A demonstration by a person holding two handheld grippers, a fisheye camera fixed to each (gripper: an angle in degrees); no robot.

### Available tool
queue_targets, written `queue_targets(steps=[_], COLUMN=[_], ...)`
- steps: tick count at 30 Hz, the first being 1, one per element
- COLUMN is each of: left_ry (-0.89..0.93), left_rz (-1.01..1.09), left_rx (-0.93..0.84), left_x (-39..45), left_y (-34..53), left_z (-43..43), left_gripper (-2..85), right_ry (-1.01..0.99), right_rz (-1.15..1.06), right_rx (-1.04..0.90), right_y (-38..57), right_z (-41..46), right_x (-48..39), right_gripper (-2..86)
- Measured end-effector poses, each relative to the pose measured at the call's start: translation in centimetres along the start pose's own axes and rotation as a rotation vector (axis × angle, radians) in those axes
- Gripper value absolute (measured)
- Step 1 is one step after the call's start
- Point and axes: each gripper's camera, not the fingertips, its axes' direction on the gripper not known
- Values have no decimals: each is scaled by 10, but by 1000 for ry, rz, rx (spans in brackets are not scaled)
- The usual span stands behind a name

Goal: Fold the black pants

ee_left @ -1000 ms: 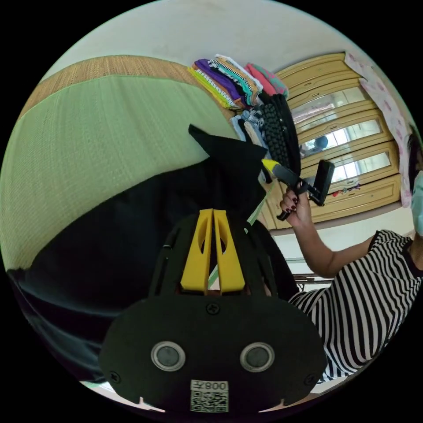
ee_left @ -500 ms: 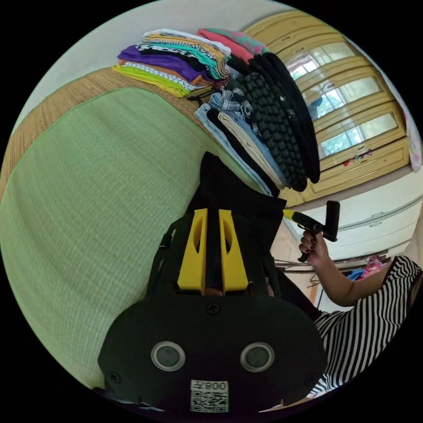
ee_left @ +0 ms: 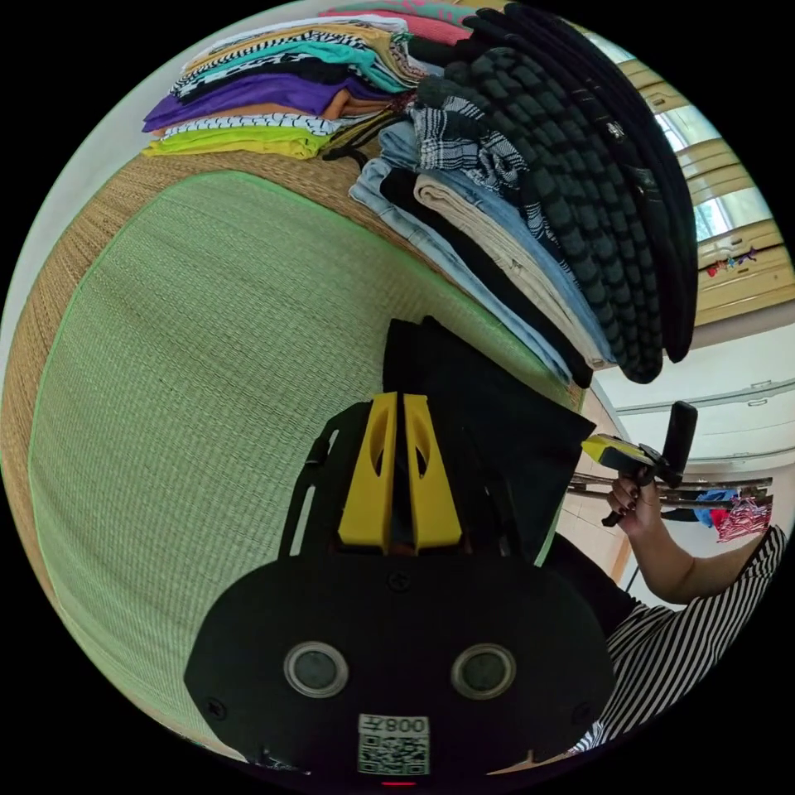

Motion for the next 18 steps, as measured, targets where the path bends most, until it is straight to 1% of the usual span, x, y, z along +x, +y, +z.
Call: queue_targets(steps=[3,6,8,13,18], left_ry=[34,-3,-18,-129,-200], left_rz=[19,70,96,129,147], left_rx=[75,119,121,-39,-92], left_x=[10,28,37,56,70], left_y=[3,3,-1,-20,-25], left_z=[-11,-22,-22,23,47], left_gripper=[15,13,12,12,14], right_ry=[-18,-75,-75,-40,-54], right_rz=[-15,-14,-16,48,103], right_rx=[3,27,33,-10,-35], right_y=[-5,-7,-6,-3,-3], right_z=[-14,-33,-43,-44,-39], right_x=[-5,-8,-9,9,21], right_gripper=[0,0,0,0,0])
